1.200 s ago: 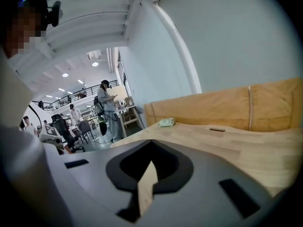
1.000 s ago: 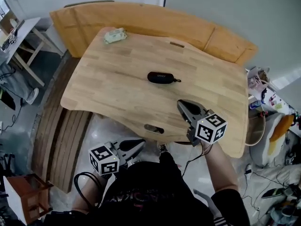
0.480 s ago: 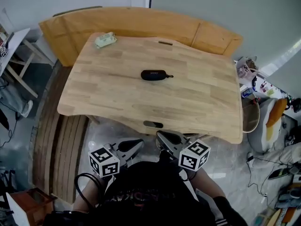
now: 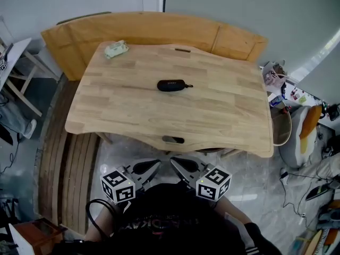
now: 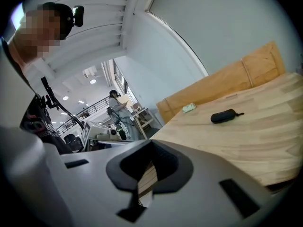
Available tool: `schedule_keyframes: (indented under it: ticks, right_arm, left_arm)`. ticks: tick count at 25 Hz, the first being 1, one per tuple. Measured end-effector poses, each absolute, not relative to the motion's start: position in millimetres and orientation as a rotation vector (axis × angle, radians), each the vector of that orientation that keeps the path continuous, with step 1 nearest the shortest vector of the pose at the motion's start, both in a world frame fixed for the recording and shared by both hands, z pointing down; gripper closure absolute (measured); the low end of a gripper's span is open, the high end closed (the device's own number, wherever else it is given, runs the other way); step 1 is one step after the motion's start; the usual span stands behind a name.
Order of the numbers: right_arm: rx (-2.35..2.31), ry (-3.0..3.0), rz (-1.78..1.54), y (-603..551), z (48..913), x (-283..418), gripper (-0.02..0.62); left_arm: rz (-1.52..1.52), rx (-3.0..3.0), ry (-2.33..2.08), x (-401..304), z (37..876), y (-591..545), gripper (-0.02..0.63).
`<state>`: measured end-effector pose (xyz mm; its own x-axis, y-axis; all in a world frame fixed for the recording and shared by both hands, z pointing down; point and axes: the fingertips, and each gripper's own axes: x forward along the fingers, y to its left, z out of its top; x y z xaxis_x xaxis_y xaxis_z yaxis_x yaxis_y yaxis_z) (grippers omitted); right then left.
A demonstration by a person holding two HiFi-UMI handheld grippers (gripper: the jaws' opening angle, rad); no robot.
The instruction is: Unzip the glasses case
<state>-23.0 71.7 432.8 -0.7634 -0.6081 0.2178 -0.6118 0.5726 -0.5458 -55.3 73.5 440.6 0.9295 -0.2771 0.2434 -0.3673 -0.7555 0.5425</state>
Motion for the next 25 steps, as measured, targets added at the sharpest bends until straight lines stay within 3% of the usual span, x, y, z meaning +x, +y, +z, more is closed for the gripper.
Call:
schedule_keyframes:
  ticks: [25]
  right_arm:
    - [1.05,-2.783,0.999,77.8,437.2,-27.8,0.581]
  left_arm:
    - [0.186,2.457,-0.474,-58.6,441.8,79.0,0.594]
